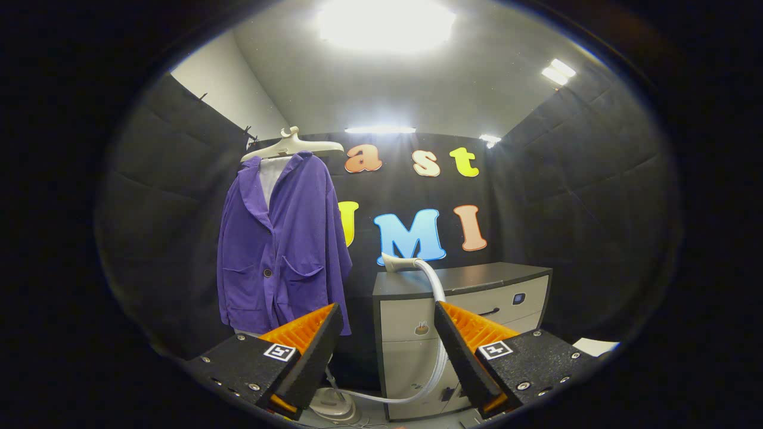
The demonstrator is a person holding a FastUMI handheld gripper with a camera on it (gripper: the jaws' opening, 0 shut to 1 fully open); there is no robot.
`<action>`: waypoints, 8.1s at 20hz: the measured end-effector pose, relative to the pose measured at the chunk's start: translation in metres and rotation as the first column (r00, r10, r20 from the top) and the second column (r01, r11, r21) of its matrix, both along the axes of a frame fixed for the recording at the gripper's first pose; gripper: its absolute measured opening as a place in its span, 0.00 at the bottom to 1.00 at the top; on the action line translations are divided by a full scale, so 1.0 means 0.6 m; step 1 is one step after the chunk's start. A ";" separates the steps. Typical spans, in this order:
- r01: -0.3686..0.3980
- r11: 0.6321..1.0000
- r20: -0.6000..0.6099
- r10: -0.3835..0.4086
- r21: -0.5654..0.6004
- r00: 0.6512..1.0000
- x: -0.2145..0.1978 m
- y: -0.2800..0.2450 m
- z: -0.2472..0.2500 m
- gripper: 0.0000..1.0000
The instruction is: Iron the clothes twice with a garment steamer, once on the left side and once on the right side.
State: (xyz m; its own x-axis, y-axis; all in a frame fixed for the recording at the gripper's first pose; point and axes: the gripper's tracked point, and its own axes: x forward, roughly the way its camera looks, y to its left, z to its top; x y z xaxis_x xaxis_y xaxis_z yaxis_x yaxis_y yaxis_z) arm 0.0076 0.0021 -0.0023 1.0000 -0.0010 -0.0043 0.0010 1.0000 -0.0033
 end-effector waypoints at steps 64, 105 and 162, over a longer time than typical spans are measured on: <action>-0.270 0.842 -0.423 0.481 0.466 0.768 0.813 -0.139 0.014 0.93; -0.203 0.737 -0.444 0.577 0.645 0.685 0.635 -0.048 -0.019 0.35; -0.173 0.983 0.073 0.177 -0.064 0.981 0.404 0.338 0.206 0.34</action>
State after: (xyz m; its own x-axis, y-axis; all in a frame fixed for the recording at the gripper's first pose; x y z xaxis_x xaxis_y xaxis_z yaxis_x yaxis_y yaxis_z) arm 0.2503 0.2047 0.1212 0.9820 0.1762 0.0686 -0.1716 0.9829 -0.0671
